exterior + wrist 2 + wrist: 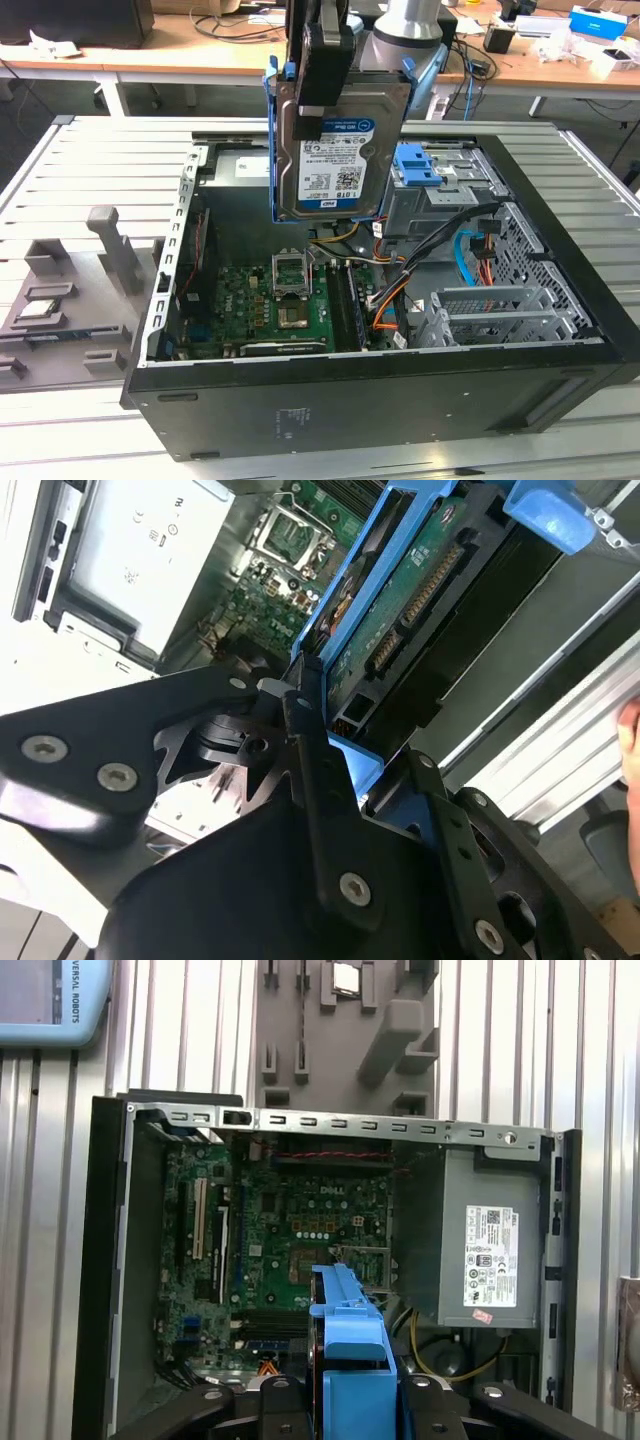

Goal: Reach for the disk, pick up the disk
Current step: 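Pick up the disk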

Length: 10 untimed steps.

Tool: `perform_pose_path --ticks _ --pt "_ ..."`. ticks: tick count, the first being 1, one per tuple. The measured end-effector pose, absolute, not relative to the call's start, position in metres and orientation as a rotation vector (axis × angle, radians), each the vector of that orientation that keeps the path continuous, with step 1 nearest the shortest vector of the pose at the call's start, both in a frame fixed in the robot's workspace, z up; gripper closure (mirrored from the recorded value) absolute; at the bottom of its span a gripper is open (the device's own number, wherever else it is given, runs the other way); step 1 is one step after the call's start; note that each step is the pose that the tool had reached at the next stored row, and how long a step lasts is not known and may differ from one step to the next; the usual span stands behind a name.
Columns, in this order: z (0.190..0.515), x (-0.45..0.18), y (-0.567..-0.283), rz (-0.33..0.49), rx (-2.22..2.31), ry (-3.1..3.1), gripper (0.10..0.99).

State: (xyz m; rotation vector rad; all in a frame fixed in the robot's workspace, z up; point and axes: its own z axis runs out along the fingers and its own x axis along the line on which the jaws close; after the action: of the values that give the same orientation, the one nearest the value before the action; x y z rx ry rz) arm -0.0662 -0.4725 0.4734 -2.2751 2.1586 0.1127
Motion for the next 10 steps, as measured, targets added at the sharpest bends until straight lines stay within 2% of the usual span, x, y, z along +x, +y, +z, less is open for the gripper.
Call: perform_pose_path --ticks 10 --pt "0.473 -0.066 -0.498 0.113 -2.275 2.159 0.718"
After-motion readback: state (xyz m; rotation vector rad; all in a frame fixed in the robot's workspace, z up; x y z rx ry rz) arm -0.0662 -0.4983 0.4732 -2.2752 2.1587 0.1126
